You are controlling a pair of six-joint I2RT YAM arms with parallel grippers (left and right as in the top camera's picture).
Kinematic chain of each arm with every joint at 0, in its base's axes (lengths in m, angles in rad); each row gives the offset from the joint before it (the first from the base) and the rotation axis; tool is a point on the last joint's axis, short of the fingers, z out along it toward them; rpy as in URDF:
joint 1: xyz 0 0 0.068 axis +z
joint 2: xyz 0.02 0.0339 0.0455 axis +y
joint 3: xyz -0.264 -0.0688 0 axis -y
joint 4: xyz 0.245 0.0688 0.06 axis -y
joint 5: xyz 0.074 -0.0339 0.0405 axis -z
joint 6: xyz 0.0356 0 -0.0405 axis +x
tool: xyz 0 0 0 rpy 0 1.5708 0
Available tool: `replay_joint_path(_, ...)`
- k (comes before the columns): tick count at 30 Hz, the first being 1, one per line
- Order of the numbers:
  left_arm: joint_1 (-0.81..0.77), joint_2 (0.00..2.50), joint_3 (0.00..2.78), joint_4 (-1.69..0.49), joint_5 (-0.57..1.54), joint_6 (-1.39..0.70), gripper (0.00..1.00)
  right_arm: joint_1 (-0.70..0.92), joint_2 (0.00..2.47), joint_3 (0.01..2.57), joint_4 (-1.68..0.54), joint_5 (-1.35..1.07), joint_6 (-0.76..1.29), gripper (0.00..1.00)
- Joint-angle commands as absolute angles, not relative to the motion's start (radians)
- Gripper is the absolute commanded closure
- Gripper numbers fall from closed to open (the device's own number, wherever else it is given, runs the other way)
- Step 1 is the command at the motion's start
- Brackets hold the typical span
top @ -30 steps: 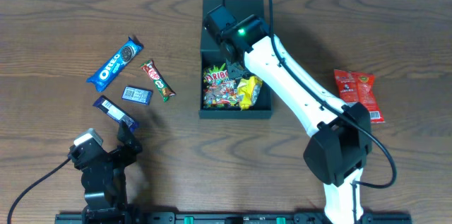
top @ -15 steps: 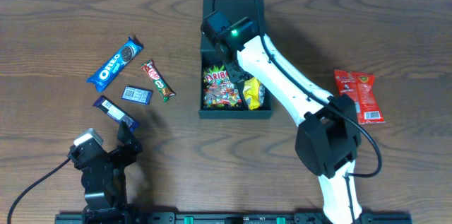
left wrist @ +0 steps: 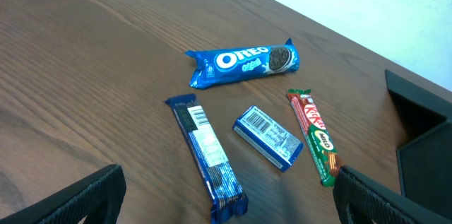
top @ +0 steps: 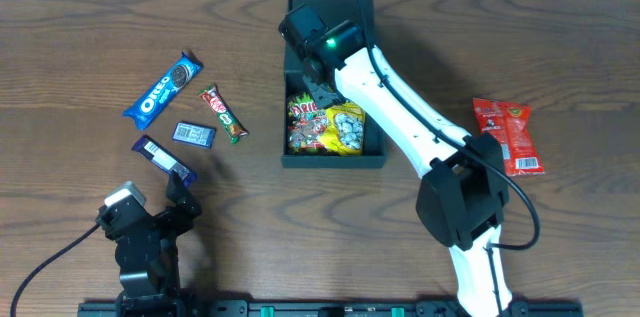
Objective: Pack container
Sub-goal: 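Carry the yellow bag into the box beside the Haribo bag, then press the yellow bag down into the box with the right gripper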
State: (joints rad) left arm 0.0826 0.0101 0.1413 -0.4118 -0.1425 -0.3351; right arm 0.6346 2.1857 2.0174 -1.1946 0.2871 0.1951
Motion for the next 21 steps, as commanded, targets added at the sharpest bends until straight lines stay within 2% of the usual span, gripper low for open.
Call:
replay_joint_path(1,0.084,0.005,0.121,-0.417,-0.157,-0.317,0.05,0.615,2.173,2.019,-1.167,0.086,0.14,0.86)
replay_joint_path(3,0.084,0.005,0.121,-0.417,-0.157,-0.318,0.05,0.612,2.179,1.99,-1.136,-0.023,0.082,0.99)
replay_joint_path(8,0.084,0.005,0.121,-0.417,-0.157,-0.318,0.05,0.608,2.192,1.933,-1.138,-0.088,0.032,0.99)
replay_joint_path(21,0.084,0.005,0.121,-0.417,-0.157,-0.318,0.05,0.538,2.119,1.897,-1.166,-0.101,0.054,0.99)
